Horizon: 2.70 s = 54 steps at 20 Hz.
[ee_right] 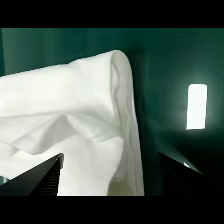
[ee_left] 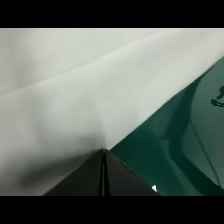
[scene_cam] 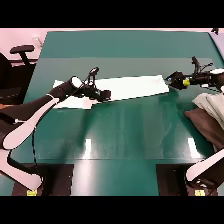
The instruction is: Fold the shirts.
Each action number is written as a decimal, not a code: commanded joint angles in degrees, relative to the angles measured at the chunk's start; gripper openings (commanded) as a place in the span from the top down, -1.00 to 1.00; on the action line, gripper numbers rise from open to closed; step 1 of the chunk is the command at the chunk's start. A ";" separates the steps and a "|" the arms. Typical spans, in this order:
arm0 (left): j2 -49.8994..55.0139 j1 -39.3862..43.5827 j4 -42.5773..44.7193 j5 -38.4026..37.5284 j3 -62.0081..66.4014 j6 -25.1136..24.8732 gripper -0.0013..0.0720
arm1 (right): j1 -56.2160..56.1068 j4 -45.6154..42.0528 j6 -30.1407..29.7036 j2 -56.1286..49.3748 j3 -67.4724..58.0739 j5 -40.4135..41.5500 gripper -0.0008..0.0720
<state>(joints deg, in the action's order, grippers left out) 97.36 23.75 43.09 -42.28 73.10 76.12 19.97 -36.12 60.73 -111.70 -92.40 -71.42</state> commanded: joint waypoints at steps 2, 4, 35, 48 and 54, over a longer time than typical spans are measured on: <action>1.16 0.61 3.30 -0.17 0.55 4.66 0.91 | -2.03 0.04 2.49 -6.38 -8.41 -7.58 -0.87; 1.16 0.63 3.50 -0.20 0.55 4.66 0.91 | -3.67 0.07 2.49 -7.54 -9.90 -7.74 -0.87; 1.14 0.61 6.32 -2.34 0.57 4.44 0.91 | -44.19 11.93 15.76 5.14 -24.33 10.45 0.94; -17.31 -16.85 14.62 -13.09 0.68 -4.13 0.59 | -41.05 9.05 15.32 5.14 -24.22 10.60 0.94; -24.52 -33.16 16.96 -14.69 0.68 -2.64 0.62 | -48.63 9.53 15.98 1.16 -24.22 17.46 0.94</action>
<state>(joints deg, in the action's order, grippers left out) 76.09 -2.59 59.09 -55.00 73.73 73.49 -25.45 -26.94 76.16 -108.51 -116.64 -57.17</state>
